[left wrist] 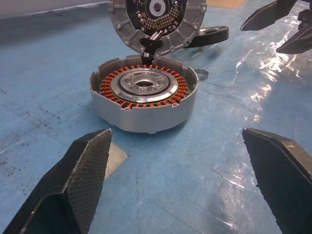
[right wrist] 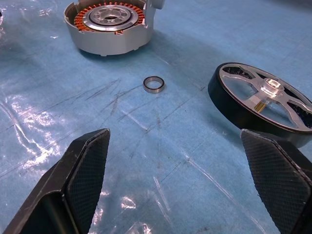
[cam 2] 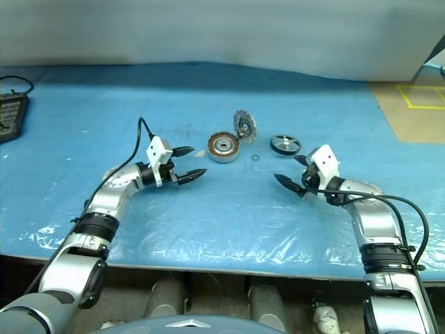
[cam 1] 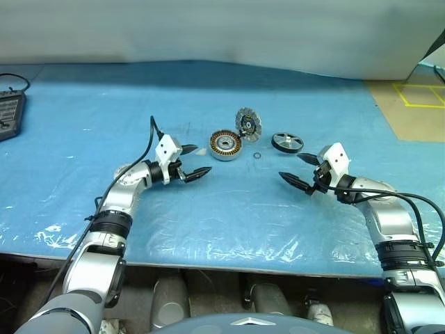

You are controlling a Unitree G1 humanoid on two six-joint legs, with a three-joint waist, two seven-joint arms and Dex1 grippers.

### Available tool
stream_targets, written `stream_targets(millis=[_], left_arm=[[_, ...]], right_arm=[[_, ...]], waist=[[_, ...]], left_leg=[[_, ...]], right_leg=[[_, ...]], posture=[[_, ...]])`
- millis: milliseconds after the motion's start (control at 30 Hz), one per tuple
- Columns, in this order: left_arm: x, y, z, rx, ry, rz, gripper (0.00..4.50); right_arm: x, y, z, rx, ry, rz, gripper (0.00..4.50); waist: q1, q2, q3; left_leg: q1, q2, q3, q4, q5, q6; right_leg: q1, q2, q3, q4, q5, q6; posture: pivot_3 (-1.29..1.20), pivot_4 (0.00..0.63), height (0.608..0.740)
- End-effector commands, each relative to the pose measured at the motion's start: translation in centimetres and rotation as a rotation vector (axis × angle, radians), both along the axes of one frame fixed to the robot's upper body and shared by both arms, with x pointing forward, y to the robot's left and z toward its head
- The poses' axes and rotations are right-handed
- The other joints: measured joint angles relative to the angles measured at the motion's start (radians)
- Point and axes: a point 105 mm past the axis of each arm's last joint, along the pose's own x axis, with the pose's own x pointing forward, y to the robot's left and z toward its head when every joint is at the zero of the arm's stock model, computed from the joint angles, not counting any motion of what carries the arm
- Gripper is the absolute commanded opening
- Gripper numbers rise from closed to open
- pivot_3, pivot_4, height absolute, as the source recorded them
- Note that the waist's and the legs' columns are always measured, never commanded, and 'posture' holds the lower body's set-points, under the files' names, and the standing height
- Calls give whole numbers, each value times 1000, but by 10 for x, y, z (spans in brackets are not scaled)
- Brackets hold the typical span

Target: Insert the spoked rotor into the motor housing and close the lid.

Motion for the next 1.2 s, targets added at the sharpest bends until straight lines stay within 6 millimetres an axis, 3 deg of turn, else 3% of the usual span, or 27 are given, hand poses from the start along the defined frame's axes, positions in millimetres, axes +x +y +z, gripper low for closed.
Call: stream_targets(millis=[33,433,567,767,967,1200], left_arm=[[2,-3,14,-1,-45,-24,4500],[2,-3,16,69,-52,-84,4500],[8,-4,29,161,-89,-165,4500],[24,-3,45,482,-194,-287,4500],[22,-33,65,795,-344,-536,4500],[29,-57,97,1041,-466,-602,4500]], right_arm=[[0,4,13,5,-55,15,4467],[0,5,11,6,-57,11,4467],[2,7,12,8,-62,12,4467],[6,11,14,19,-78,6,4467],[12,13,17,27,-89,0,4467],[8,8,20,25,-106,-22,4467]], waist=[[0,0,0],[0,0,0],[2,0,0],[7,0,0],[25,0,0],[35,0,0]], left_leg=[[0,0,0,0,0,0],[0,0,0,0,0,0],[0,0,0,0,1,0],[0,0,0,0,2,0],[-1,-1,0,0,2,0],[-2,-1,0,0,2,0]], right_leg=[[0,0,0,0,0,0],[0,0,0,0,0,0],[0,0,0,0,0,0],[0,-1,0,0,0,0],[0,-1,-1,0,0,0],[0,-2,-2,1,0,0]], posture=[[0,150,740],[0,150,740],[0,150,740],[0,150,740],[0,150,740],[0,150,740]])
